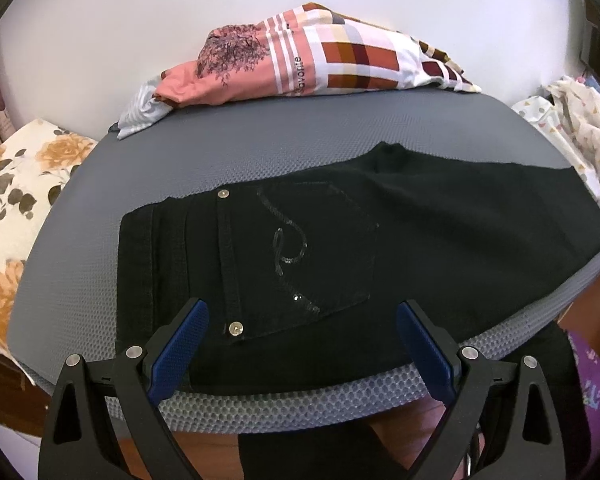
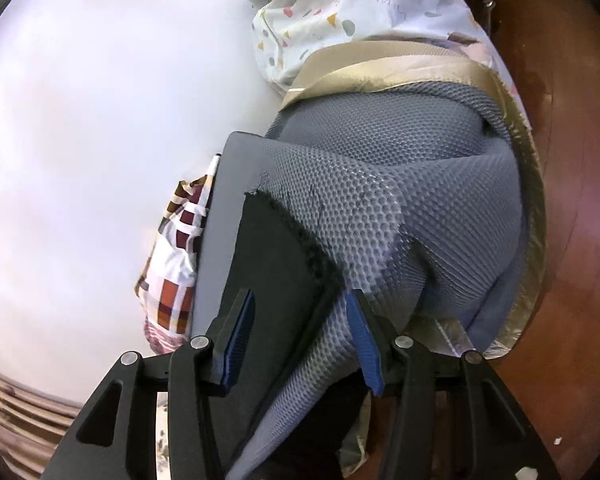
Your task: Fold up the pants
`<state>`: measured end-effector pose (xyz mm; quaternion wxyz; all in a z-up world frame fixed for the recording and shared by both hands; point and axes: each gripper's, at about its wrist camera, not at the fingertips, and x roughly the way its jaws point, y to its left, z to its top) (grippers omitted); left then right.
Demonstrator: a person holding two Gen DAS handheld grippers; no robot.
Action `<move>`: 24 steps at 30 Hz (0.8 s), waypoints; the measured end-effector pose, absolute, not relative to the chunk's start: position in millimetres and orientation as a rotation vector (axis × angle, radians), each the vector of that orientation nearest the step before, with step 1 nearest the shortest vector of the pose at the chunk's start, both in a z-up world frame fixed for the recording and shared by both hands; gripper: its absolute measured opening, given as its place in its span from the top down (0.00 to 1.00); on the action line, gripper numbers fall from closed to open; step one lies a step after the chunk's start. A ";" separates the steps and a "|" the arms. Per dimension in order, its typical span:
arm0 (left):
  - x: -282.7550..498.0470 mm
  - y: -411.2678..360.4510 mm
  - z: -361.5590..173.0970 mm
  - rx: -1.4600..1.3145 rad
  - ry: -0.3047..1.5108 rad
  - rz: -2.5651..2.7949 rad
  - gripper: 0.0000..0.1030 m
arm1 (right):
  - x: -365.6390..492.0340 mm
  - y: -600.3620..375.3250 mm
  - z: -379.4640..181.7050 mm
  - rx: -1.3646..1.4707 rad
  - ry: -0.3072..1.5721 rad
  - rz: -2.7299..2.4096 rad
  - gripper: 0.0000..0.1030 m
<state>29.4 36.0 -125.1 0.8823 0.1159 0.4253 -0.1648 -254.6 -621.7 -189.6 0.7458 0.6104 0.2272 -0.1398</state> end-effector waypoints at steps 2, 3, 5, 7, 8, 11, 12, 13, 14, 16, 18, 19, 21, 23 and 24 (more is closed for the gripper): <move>29.7 35.9 -127.4 0.254 0.889 -0.337 0.08 | -248.1 -619.3 -194.1 1.348 0.499 -0.292 0.55; 29.6 35.7 -128.1 0.258 0.887 -0.335 0.08 | -244.9 -618.8 -196.9 1.354 0.500 -0.281 0.55; 30.0 36.1 -128.7 0.261 0.883 -0.334 0.08 | -239.5 -617.5 -198.3 1.352 0.501 -0.271 0.55; 30.5 37.3 -129.2 0.257 0.882 -0.332 0.08 | -234.7 -616.5 -198.0 1.350 0.502 -0.260 0.55; 31.3 38.0 -129.7 0.252 0.884 -0.333 0.08 | -231.8 -616.1 -199.5 1.347 0.514 -0.262 0.55; 34.1 39.9 -133.4 0.243 0.900 -0.330 0.08 | -227.2 -615.0 -203.5 1.359 0.507 -0.245 0.55; 34.8 40.3 -134.2 0.242 0.903 -0.330 0.08 | -226.2 -614.4 -203.8 1.362 0.504 -0.241 0.55; 35.3 40.4 -135.0 0.241 0.906 -0.329 0.08 | -225.1 -613.9 -203.9 1.361 0.507 -0.239 0.55; 36.0 41.0 -136.0 0.238 0.910 -0.330 0.08 | -223.5 -613.1 -203.9 1.358 0.513 -0.239 0.55; 37.5 42.0 -137.6 0.234 0.917 -0.328 0.08 | -222.4 -611.6 -201.7 1.353 0.533 -0.259 0.55; 38.5 43.7 -138.6 0.232 0.924 -0.321 0.08 | -228.9 -611.1 -195.0 1.322 0.538 -0.316 0.55; 38.9 44.4 -138.5 0.226 0.924 -0.320 0.08 | -233.1 -611.0 -192.7 1.321 0.528 -0.327 0.55; 40.0 46.0 -137.6 0.210 0.921 -0.322 0.08 | -241.1 -611.1 -188.8 1.339 0.497 -0.330 0.55; 41.6 46.5 -138.5 0.201 0.929 -0.324 0.08 | -242.3 -610.2 -186.7 1.363 0.479 -0.293 0.55; 41.9 46.3 -139.6 0.200 0.935 -0.326 0.08 | -240.3 -609.2 -186.7 1.370 0.482 -0.277 0.55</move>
